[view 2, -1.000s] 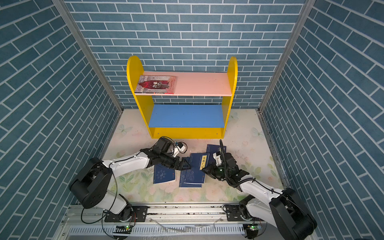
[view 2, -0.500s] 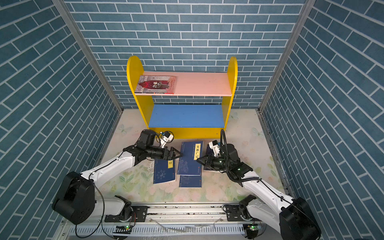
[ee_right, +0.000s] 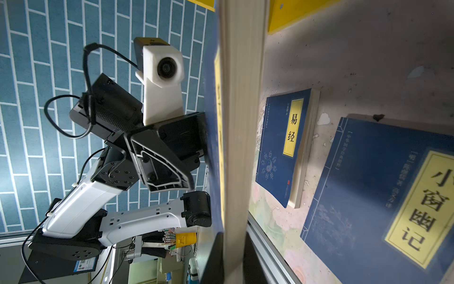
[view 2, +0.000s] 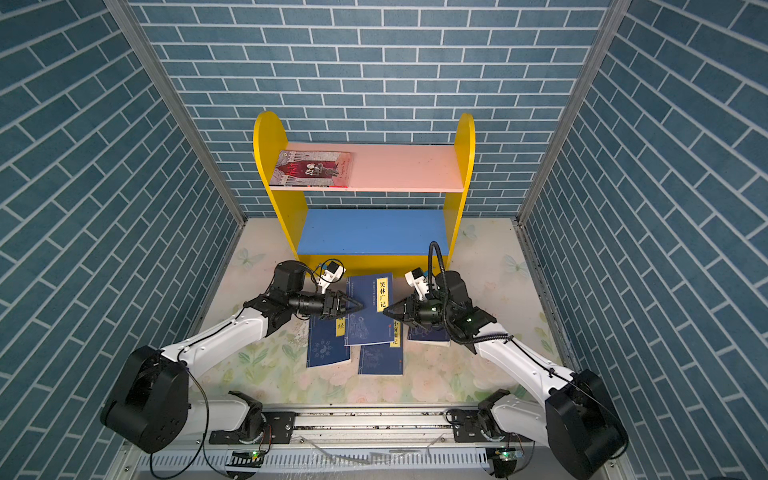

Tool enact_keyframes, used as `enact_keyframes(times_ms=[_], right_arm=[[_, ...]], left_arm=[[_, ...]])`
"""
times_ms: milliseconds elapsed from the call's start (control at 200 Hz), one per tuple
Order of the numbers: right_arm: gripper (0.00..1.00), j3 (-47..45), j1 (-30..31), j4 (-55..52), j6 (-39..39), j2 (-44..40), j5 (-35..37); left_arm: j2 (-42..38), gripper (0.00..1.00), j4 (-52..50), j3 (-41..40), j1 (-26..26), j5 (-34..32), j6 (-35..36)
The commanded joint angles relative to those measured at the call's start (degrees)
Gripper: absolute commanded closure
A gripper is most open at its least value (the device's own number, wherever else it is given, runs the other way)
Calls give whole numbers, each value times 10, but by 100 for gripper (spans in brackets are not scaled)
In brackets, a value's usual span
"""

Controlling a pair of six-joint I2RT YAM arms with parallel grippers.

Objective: Stacking books/files
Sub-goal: Place the book at the bookshelf.

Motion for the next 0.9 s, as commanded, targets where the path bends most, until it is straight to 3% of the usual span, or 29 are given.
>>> enact_keyframes(times_ms=[0,40,185,245,350,515,635,710,895], right_arm=[[99,31,1,36,-19,22,-33],[99,36,1,36,-20,32,-36],[97,62,-1,41,-23,64,-43],[94,75,-1,44,-23,77,-47],[55,97,-4,12,-38,88,-25],[35,102,-31,-49,-40,45,49],[30,80,-35,-38,-8,1,108],[27,45,-29,24,46,-15,135],[23,0,30,131,100,-15,206]], left_arm=[[-19,75,32,-3,3,30,-12],[-22,83,28,-2,4,31,-11],[-29,89,19,3,9,29,-7],[-31,98,25,4,11,26,-6],[-41,100,23,8,23,13,-1],[-49,100,-53,45,92,-19,43],[-43,100,-90,76,126,-28,30],[-42,100,-89,84,128,-47,3],[-34,100,-6,71,128,-97,-123]])
